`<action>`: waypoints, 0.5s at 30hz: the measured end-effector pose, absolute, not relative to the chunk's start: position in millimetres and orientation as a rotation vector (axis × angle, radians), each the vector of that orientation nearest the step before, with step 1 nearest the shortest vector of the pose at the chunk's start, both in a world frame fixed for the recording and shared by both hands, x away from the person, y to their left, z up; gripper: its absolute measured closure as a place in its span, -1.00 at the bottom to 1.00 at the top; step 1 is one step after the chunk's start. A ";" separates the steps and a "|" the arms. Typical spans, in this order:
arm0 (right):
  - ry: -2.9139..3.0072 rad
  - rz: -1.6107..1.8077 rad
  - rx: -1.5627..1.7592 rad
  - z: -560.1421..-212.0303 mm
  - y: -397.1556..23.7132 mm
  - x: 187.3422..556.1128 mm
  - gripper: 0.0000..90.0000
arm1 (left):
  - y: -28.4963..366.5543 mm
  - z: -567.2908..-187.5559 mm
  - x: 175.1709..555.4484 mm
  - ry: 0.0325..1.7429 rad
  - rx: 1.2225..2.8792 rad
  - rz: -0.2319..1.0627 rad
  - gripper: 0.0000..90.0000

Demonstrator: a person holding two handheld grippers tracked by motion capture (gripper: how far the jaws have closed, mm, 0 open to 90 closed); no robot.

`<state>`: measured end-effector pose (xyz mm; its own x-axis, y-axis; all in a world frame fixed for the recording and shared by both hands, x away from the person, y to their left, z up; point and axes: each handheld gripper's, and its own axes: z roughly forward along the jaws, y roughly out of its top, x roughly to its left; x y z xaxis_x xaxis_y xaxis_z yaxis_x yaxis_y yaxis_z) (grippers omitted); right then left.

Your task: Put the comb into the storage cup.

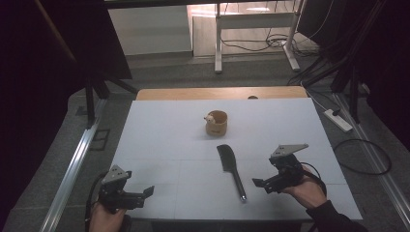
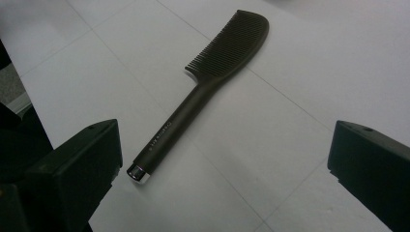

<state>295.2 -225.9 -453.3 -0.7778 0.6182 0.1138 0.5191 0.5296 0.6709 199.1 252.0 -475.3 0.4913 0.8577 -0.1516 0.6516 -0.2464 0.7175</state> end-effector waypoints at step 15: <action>2.673 1.016 0.957 -457.9 -206.4 300.3 -1.00 | 252.3 -475.4 199.6 1.244 1.988 0.343 -1.00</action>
